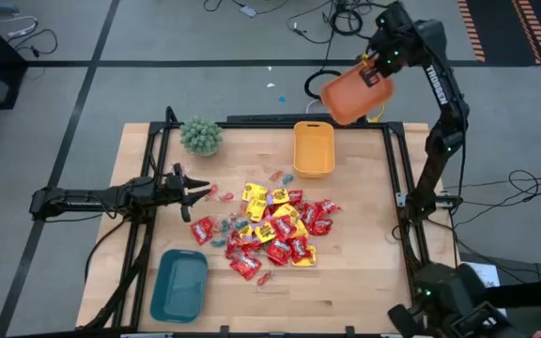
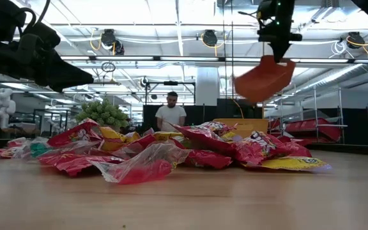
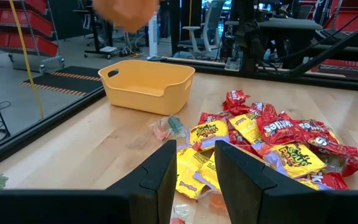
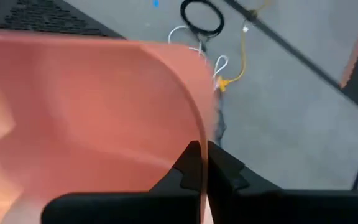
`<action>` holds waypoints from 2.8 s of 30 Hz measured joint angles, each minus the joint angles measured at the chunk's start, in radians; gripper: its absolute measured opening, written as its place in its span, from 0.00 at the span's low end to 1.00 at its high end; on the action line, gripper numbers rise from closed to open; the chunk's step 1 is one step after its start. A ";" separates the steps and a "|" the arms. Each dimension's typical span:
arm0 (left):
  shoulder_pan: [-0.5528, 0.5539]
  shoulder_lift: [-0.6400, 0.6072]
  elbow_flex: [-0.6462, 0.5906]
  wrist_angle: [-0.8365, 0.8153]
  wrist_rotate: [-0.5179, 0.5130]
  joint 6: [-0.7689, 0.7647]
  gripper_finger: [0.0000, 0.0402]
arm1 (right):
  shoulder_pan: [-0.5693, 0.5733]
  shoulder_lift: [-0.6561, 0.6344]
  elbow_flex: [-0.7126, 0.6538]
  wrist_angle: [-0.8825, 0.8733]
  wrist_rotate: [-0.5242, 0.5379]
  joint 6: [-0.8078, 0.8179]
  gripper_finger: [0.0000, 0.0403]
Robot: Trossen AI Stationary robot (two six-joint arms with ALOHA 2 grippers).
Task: Sort candy
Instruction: Move the orange bin to the left side of the yellow bin, then move the blue bin to the right side of the yellow bin
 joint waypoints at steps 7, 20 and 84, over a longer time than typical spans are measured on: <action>0.000 0.000 0.000 0.000 0.000 0.000 0.29 | -0.007 0.002 -0.002 -0.001 0.181 -0.165 0.00; 0.000 0.000 0.000 0.000 0.000 0.000 0.29 | 0.034 -0.107 -0.454 -0.003 0.240 -0.307 0.00; 0.000 0.000 0.000 0.000 0.000 0.000 0.29 | 0.198 0.036 -0.846 0.460 0.146 -0.608 0.19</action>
